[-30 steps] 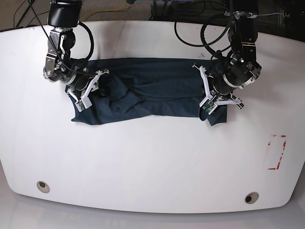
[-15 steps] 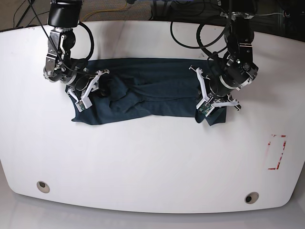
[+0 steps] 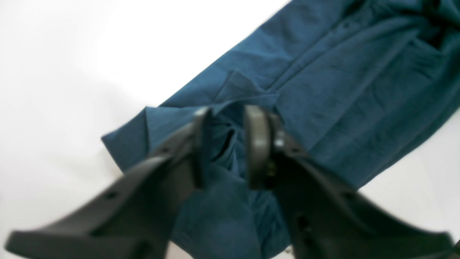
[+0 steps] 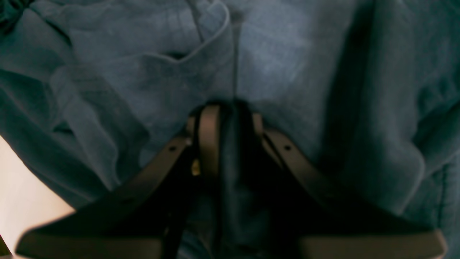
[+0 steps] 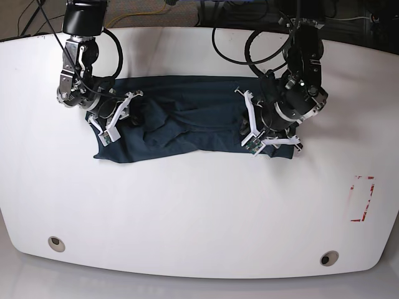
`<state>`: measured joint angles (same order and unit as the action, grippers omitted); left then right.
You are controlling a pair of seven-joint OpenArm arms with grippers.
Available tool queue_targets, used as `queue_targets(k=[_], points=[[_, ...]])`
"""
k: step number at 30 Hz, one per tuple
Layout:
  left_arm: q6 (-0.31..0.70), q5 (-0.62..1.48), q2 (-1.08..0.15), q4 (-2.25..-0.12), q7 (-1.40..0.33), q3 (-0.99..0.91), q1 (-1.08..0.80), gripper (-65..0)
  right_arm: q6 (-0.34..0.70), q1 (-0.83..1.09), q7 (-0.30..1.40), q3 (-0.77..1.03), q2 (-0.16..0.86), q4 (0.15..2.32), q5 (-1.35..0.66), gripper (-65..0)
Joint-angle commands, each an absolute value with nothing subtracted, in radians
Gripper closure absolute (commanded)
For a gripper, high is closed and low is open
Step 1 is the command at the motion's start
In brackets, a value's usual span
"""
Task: Layout the t-shirt on the table in an organized manner, then fold the t-shirt properly
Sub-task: 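Press the folded end down and release with the left gripper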
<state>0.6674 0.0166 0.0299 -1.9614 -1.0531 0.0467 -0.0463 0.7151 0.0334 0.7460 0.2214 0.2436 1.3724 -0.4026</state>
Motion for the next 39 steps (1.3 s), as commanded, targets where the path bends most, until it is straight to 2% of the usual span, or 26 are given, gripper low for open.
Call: queue_targets(k=[1, 6, 12, 15, 23, 26, 39], points=[[0.670, 0.027, 0.033, -2.000, -1.063, 0.058, -0.025, -21.4, 0.698, 0.042, 0.840, 0.216, 0.248, 1.362, -0.320, -11.7], [0.673, 0.027, 0.027, -2.009, -1.067, 0.064, -0.013, -19.6, 0.698, 0.042, 0.840, 0.216, 0.248, 1.362, -0.320, -11.7], [0.673, 0.028, -0.019, -2.000, -1.067, -0.079, -0.013, -19.2, 0.698, 0.042, 0.840, 0.216, 0.248, 1.362, -0.320, -11.7], [0.676, 0.033, -0.022, -1.988, -1.067, -0.160, -0.019, -22.9, 0.698, 0.041, 0.840, 0.216, 0.248, 1.362, -0.320, -11.7], [0.668, 0.188, -0.031, -1.945, -1.067, -0.338, -0.054, -41.5, 0.698, 0.041, 0.839, 0.216, 0.248, 1.362, -0.320, -11.7], [0.668, 0.225, -0.030, -1.922, -1.069, -0.371, -0.056, -45.8, 0.698, 0.038, 0.839, 0.216, 0.248, 1.362, -0.320, -11.7], [0.673, 0.243, -0.030, -1.745, -1.069, -0.374, -0.025, -45.3, 0.698, 0.030, 0.839, 0.216, 0.246, 1.362, -0.320, -11.7]])
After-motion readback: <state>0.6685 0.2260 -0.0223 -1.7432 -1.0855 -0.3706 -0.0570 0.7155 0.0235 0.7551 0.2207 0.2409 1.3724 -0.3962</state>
